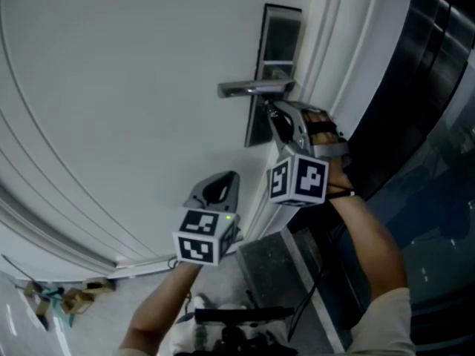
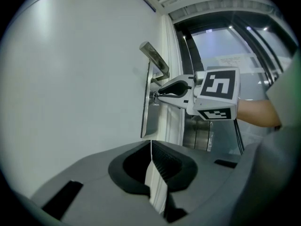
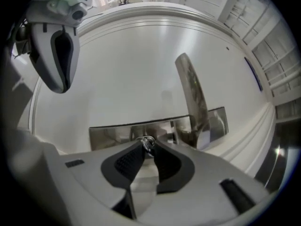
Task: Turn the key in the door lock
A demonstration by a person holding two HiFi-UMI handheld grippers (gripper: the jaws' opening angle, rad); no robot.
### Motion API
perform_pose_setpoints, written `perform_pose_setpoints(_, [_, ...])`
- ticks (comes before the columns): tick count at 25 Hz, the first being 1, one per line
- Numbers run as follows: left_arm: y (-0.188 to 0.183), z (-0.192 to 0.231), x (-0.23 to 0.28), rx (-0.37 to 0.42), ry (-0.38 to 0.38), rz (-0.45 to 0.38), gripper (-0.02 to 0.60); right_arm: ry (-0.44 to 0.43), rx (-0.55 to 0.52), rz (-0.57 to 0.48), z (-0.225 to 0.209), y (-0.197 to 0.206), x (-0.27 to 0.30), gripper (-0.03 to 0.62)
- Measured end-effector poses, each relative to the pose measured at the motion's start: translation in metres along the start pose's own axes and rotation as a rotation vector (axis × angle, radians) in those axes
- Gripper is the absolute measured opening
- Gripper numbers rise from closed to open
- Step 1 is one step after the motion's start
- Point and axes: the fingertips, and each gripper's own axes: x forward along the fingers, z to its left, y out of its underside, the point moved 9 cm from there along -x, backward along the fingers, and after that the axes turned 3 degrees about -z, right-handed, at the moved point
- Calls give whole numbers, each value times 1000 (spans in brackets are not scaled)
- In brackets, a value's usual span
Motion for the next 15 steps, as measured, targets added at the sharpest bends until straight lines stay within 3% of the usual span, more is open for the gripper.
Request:
perform_pose_setpoints(11, [0,0,1,-1,-1,1,20,-50,387,-21,-10,4,1,80])
perform_pose_setpoints(15, [0,-1,1,-2,2,2,20,-83,618,-49,-15,9,1,75])
